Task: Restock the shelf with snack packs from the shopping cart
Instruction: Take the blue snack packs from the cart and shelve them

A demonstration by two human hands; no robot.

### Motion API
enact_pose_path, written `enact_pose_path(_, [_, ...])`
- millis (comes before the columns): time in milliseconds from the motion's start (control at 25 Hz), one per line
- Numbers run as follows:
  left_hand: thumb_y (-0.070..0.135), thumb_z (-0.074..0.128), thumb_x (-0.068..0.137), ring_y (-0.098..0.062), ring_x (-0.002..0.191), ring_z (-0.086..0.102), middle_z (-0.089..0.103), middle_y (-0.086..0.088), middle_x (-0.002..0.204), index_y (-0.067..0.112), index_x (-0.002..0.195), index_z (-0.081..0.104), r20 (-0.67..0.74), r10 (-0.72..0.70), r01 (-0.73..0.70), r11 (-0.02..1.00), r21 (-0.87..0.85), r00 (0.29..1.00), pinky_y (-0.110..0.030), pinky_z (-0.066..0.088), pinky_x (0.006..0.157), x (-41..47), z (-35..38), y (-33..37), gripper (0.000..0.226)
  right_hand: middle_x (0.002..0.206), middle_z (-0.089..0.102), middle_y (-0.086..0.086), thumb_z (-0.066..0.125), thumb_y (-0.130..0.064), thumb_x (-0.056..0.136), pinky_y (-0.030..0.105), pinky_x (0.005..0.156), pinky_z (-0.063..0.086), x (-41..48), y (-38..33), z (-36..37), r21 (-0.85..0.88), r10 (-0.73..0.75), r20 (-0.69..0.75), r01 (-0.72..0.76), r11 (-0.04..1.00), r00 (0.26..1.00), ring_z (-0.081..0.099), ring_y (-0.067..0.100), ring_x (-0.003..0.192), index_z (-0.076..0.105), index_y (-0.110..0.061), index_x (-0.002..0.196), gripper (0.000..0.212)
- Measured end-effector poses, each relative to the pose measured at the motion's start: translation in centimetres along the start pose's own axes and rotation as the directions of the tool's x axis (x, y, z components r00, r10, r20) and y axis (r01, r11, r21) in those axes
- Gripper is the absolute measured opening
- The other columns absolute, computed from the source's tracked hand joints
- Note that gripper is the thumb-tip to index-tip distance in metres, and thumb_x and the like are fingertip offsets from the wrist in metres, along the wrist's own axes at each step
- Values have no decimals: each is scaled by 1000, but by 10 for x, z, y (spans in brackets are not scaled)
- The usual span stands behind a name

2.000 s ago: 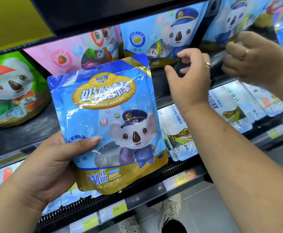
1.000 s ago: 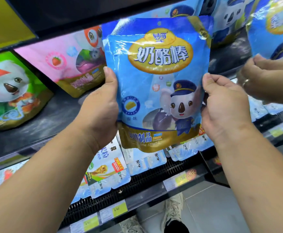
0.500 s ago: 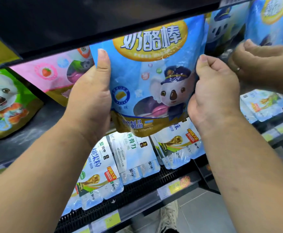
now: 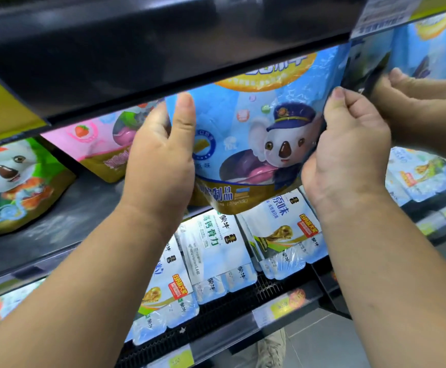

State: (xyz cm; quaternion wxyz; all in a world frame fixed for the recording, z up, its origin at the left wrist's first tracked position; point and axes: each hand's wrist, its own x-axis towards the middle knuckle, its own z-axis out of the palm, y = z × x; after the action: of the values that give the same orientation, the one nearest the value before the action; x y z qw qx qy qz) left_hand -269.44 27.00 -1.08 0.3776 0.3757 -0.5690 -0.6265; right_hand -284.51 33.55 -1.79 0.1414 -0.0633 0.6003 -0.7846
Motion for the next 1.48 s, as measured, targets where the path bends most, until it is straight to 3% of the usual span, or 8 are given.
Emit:
enact_pose_path(160, [34, 69, 88, -15, 99, 72, 74, 5, 108, 22, 115, 61, 126, -22, 4, 990, 143, 992, -37, 59, 80, -19, -11, -23, 31, 69, 69, -8, 55, -10, 98, 28, 72, 56, -3, -2, 1, 8, 15, -3, -15, 1000, 1000, 65, 11, 73, 66, -20, 71, 31])
enact_pose_path(600, [11, 68, 89, -20, 96, 72, 74, -4, 107, 11, 111, 64, 20, 32, -33, 999, 35, 999, -36, 59, 80, 1, -4, -23, 23, 96, 75, 2, 49, -6, 98, 38, 89, 56, -23, 24, -27, -110, 177, 183, -159, 981, 967, 70, 17, 93, 67, -17, 103, 22])
enact_pose_path(840, [8, 72, 87, -14, 97, 72, 74, -2, 110, 7, 119, 60, 32, 30, -32, 997, 72, 999, -33, 59, 84, 20, 1, -19, 34, 78, 66, 9, 49, 6, 87, 21, 49, 49, -1, 16, 4, 124, 122, 196, -148, 981, 973, 65, 13, 60, 59, -1, 107, 23])
enact_pose_path(960, [15, 78, 80, -8, 108, 67, 67, 2, 121, 13, 127, 47, -6, 79, -77, 983, 165, 997, -36, 54, 96, 26, 4, -26, 56, 91, 66, 12, 62, -6, 76, 21, 51, 51, 4, 24, 9, 48, 34, 239, -47, 998, 970, 67, 9, 66, 54, -5, 109, 34])
enact_pose_path(1040, [16, 80, 76, -1, 121, 56, 55, 6, 133, 24, 136, 31, -43, 126, -113, 967, 228, 991, -31, 47, 105, 18, 4, -35, 78, 112, 65, 11, 72, -21, 72, 25, 77, 56, 3, 36, 2, -111, -28, 256, 58, 992, 966, 69, 10, 94, 50, -13, 116, 50])
enact_pose_path(1200, [25, 82, 71, -24, 130, 48, 38, -4, 144, 30, 145, 24, -110, 216, -161, 913, 375, 970, -43, 44, 107, -2, 1, -56, 94, 132, 45, 7, 77, -27, 75, 35, 106, 44, -22, 45, -19, -444, -238, 243, 326, 835, 940, 51, 20, 122, 41, -14, 133, 69])
enact_pose_path(1320, [29, 85, 68, -17, 110, 48, 36, 5, 125, 24, 124, 39, -205, 299, -164, 852, 496, 932, -42, 48, 98, -5, 1, -55, 73, 124, 44, 12, 82, -26, 72, 24, 97, 44, -32, 44, -20, -525, -423, 314, 526, 669, 850, 50, 25, 111, 48, -3, 123, 65])
enact_pose_path(1480, [27, 86, 72, -3, 82, 46, 37, 11, 105, 22, 104, 50, -171, 322, -169, 796, 582, 931, -20, 47, 87, -9, 4, -52, 49, 118, 41, 5, 85, -31, 68, 17, 79, 48, -24, 47, -16, -525, -344, 370, 499, 690, 863, 52, 14, 93, 52, -9, 116, 63])
